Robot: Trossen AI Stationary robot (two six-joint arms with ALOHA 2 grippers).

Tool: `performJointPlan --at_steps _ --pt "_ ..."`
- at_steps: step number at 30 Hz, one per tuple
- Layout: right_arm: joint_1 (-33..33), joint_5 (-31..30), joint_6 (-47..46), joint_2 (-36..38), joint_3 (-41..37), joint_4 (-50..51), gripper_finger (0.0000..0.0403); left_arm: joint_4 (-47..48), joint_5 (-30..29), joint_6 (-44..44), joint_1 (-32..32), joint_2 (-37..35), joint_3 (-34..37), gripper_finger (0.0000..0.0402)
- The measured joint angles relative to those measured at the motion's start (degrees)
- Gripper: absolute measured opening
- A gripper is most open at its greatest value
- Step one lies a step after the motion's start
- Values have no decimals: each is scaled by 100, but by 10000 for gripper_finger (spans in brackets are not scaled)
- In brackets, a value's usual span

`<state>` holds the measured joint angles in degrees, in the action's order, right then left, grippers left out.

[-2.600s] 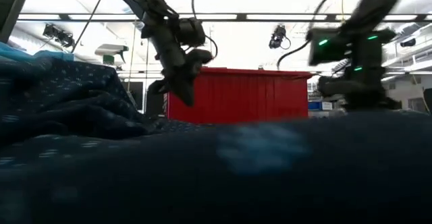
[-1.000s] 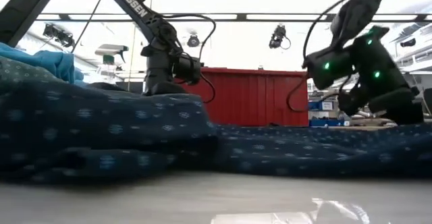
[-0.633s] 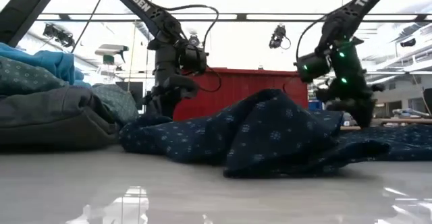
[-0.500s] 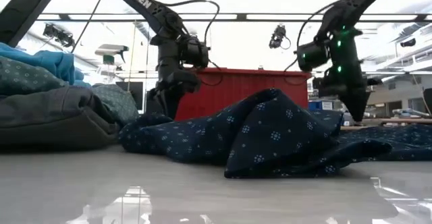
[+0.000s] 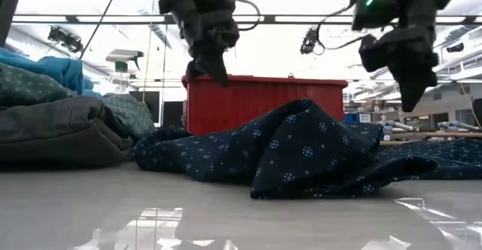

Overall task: Fold laundry
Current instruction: Fold the blue shirt

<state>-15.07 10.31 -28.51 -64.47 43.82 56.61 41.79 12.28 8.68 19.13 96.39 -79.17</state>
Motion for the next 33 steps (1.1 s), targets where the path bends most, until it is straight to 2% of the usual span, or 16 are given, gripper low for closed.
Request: performJointPlan --at_steps 4,10,16,20,24,27,30,33 --pt "975 -65 -626 245 -387 -913 4 -651 -1 478 -929 -36 640 55" --pt "1962 -83 -863 12 -613 -2115 4 -965 -301 657 -2162 -45 747 142" --pt "2637 -166 -839 -347 -613 -2467 4 -1206 -1026 423 -3141 87 741 210" --pt "3237 -219 -1572 -381 -613 -2335 4 -1372 -1331 493 -3492 384 743 241" --pt "3986 -350 -2358 -382 -612 -2258 2 -1745 -1358 464 -3623 684 743 257" --pt "4420 -702 -2981 -518 -610 -1903 2 -1592 -1356 443 -3614 921 743 256" --pt "4623 -923 -3563 -820 -613 -1540 2 -1265 -1290 441 -3650 1119 743 242" --pt "4666 -904 -3940 -1219 -613 -1671 1 -1013 -1256 436 -3773 1320 743 211"
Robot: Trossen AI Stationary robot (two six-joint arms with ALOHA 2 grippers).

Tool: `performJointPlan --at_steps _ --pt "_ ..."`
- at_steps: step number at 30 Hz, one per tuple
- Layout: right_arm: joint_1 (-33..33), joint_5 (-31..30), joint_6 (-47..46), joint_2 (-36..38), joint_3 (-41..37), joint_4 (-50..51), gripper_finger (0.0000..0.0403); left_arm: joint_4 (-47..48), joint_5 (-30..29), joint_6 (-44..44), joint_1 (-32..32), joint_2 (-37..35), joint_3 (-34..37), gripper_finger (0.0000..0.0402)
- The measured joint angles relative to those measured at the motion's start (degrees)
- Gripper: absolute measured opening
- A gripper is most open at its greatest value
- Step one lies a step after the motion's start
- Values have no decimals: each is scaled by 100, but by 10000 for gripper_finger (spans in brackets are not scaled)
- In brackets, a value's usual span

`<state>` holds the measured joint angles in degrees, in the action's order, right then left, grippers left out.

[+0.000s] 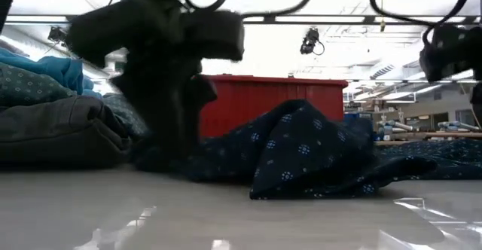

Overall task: Fold laundry
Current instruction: Fold the blue shirt

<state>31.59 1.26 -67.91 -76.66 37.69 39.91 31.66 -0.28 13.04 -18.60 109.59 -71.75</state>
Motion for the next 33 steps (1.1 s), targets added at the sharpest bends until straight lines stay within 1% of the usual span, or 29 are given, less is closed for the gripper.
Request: performJointPlan --at_steps 4,6,8,10,12,14,16,18,20,23,25,28,30,33 --pt "145 394 -439 -645 95 -947 1 269 229 -42 -216 152 -27 153" --pt "267 649 -576 -998 362 -1309 1 468 302 55 -357 151 -30 124" --pt "450 793 -666 -1299 775 -1311 1 542 395 354 -513 73 -18 96" --pt "626 907 -756 -1516 1297 -1041 1 621 493 547 -682 -94 11 68" --pt "816 858 -834 -1598 1893 -503 4 586 524 583 -861 -338 12 40" --pt "1011 621 -884 -1604 2501 256 10 618 506 602 -1049 -599 -2 15" --pt "1220 351 -897 -1604 3011 901 21 628 498 674 -1192 -738 -2 6" --pt "1452 136 -996 -1602 3394 1388 39 651 427 699 -1337 -833 4 11" --pt "1716 -26 -1099 -1598 3538 1484 64 576 245 717 -1457 -889 2 30" --pt "2046 -178 -1301 -1695 3486 1382 115 525 -259 740 -1650 -814 0 76" --pt "2240 -259 -1274 -1878 3451 1397 153 365 -487 710 -1728 -681 1 113" --pt "2389 -317 -869 -2258 3449 1405 203 169 -621 541 -1767 -432 0 170" --pt "2454 -315 -732 -2531 3449 1409 226 232 -622 446 -1738 -244 0 202" --pt "2507 -296 -755 -2916 3449 1509 239 204 -618 415 -1664 41 2 230"
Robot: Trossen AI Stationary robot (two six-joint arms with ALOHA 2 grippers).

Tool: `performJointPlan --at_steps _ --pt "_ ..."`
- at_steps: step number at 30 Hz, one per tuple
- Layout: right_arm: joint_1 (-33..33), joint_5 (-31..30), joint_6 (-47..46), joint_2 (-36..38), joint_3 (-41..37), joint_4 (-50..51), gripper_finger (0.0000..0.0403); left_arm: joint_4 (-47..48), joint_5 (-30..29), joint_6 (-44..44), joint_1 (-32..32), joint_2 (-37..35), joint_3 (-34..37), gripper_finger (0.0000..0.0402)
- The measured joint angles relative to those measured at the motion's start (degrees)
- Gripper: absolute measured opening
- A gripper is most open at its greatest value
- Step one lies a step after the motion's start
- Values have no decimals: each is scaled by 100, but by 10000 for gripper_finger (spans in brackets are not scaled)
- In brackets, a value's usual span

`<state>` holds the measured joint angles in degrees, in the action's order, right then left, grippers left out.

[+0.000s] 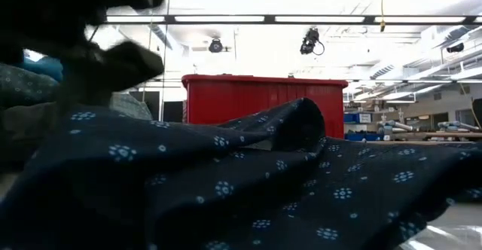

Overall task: Fold laundry
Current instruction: Fold the blue shirt

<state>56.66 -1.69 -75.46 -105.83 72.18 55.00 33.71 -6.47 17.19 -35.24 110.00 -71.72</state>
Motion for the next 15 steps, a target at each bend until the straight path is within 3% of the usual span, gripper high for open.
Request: performJointPlan --at_steps 5,7,11,13,15 --pt "2 312 -328 -590 30 123 210 -131 6 -28 46 270 -26 212" --pt "-13 520 -350 -730 42 -19 167 -206 18 70 48 306 -26 177" --pt "-37 776 -273 -668 29 -406 29 -275 57 155 49 241 -26 65" --pt "-38 803 -331 -467 0 -444 19 -269 214 201 61 157 -15 18" --pt "-35 991 -412 -178 -17 -409 13 -100 469 265 79 15 -47 9"
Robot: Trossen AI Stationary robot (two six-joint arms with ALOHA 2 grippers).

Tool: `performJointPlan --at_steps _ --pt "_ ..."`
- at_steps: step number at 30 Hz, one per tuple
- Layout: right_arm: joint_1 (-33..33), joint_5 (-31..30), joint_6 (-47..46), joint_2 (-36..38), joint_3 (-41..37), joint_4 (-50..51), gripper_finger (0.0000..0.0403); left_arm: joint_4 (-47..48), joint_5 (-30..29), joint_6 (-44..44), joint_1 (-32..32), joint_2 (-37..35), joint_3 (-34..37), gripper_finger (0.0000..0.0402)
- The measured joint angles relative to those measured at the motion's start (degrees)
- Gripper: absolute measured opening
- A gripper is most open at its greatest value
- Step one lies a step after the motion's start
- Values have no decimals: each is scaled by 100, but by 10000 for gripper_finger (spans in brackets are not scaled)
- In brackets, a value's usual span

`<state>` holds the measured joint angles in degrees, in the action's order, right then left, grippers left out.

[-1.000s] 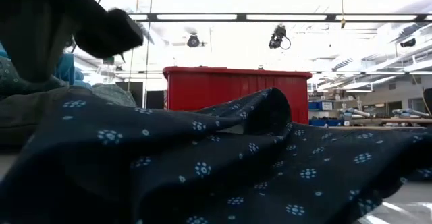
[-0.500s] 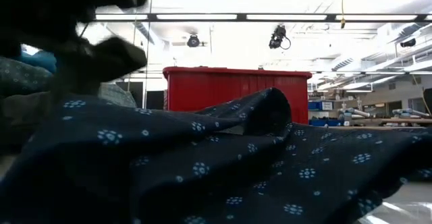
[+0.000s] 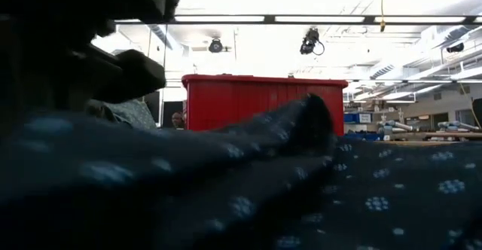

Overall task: Fold laundry
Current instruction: Fold the blue shirt

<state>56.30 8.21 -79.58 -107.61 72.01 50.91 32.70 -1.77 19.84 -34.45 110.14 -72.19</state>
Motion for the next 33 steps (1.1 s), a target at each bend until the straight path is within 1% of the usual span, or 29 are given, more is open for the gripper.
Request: performJointPlan --at_steps 2,4,6,9,12,14,16,18,21,24,27,29,30,33 --pt "10 74 17 471 4 57 10 335 227 13 46 -256 -111 4" --pt "1 62 23 878 31 59 10 627 249 14 82 -626 -310 3" --pt "21 -115 30 1228 10 249 10 986 169 11 171 -990 -454 3" --pt "33 -499 173 1784 22 711 10 1263 61 13 425 -1482 -537 2" --pt "-42 -932 385 2201 -122 1638 10 1399 -36 15 854 -1983 -559 1" --pt "-204 -1076 474 2534 -360 2034 10 1491 -47 10 1220 -2166 -558 1" --pt "-398 -1113 611 2953 -771 2148 10 1517 -46 -71 1657 -2301 -552 1" --pt "-622 -1111 750 3373 -1289 2002 10 1530 -55 -232 2152 -2419 -555 1" --pt "-1080 -1013 999 4061 -2179 1734 9 1602 5 -508 2879 -2392 -556 1" --pt "-1622 -778 1116 4667 -3008 1476 9 1424 416 -805 3550 -2141 -526 0" --pt "-2146 -525 1279 5150 -3605 1241 9 1280 866 -1045 4112 -1799 -526 0" --pt "-2418 -539 1445 5320 -3748 975 11 1105 917 -1075 4401 -1513 -526 1" --pt "-2554 -548 1475 5359 -3759 993 17 1038 921 -1024 4505 -1362 -526 4" --pt "-2890 -551 1490 5379 -3704 1049 57 960 1022 -626 4737 -1105 -526 28"
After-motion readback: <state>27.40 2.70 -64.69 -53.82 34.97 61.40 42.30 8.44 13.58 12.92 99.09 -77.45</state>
